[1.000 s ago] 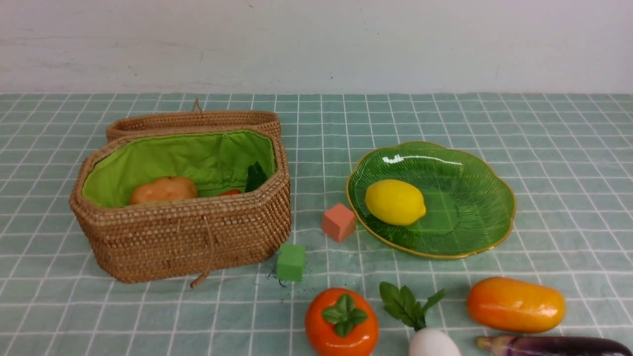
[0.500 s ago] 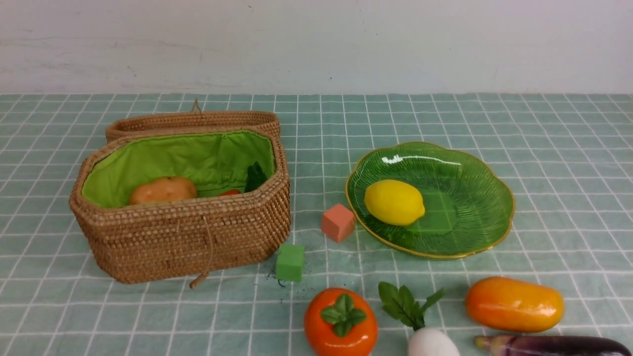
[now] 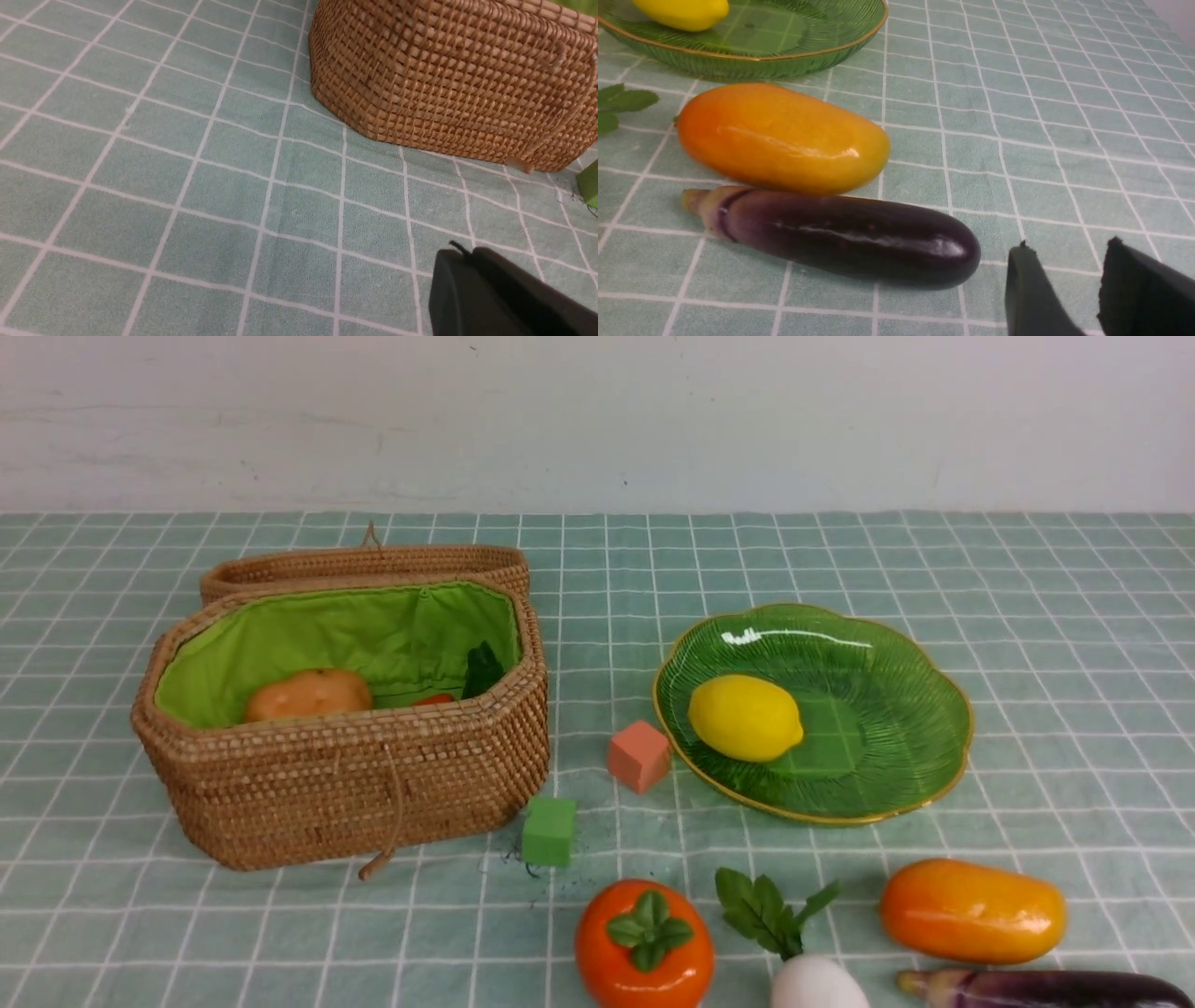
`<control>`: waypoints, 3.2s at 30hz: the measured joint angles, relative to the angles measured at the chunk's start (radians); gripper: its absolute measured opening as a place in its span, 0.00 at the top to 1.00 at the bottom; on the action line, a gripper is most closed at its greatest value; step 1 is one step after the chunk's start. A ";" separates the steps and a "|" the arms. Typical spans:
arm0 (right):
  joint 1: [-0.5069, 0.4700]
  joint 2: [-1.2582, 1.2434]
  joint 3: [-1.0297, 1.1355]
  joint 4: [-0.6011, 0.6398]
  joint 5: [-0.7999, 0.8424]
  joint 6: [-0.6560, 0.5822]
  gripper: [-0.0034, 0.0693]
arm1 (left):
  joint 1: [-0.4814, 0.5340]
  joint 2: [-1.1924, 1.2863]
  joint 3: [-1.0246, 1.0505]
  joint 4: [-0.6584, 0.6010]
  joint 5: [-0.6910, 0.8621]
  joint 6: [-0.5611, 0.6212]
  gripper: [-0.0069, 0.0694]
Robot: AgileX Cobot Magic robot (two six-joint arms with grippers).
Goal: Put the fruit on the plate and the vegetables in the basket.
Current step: Take a daikon with your right arm and place it on the basket on the left.
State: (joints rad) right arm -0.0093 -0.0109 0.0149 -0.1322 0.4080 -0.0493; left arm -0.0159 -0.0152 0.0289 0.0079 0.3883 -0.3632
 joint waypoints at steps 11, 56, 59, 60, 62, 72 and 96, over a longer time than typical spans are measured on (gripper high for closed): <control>0.000 0.000 0.000 0.000 0.000 0.000 0.62 | 0.000 0.000 0.000 -0.002 0.000 0.000 0.89; 0.000 0.000 0.012 -0.054 -0.318 0.000 0.62 | 0.000 0.000 0.000 -0.002 0.000 0.000 0.89; 0.000 0.000 0.012 -0.060 -0.424 0.000 0.62 | 0.000 0.000 0.000 -0.002 0.000 0.000 0.89; 0.000 0.000 0.012 -0.060 -0.453 0.000 0.62 | 0.000 0.000 0.000 -0.002 0.000 0.000 0.89; 0.000 0.000 0.012 -0.062 -0.498 0.000 0.62 | 0.000 0.000 0.000 -0.002 0.000 0.000 0.89; 0.000 0.000 0.008 0.095 -0.733 0.209 0.62 | 0.000 0.000 0.000 -0.002 0.000 0.000 0.89; 0.000 0.585 -0.685 0.195 0.212 0.185 0.62 | 0.000 0.000 0.000 -0.002 0.000 0.000 0.89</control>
State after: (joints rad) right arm -0.0093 0.5739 -0.6702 0.0633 0.6201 0.1352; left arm -0.0159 -0.0152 0.0289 0.0060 0.3883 -0.3632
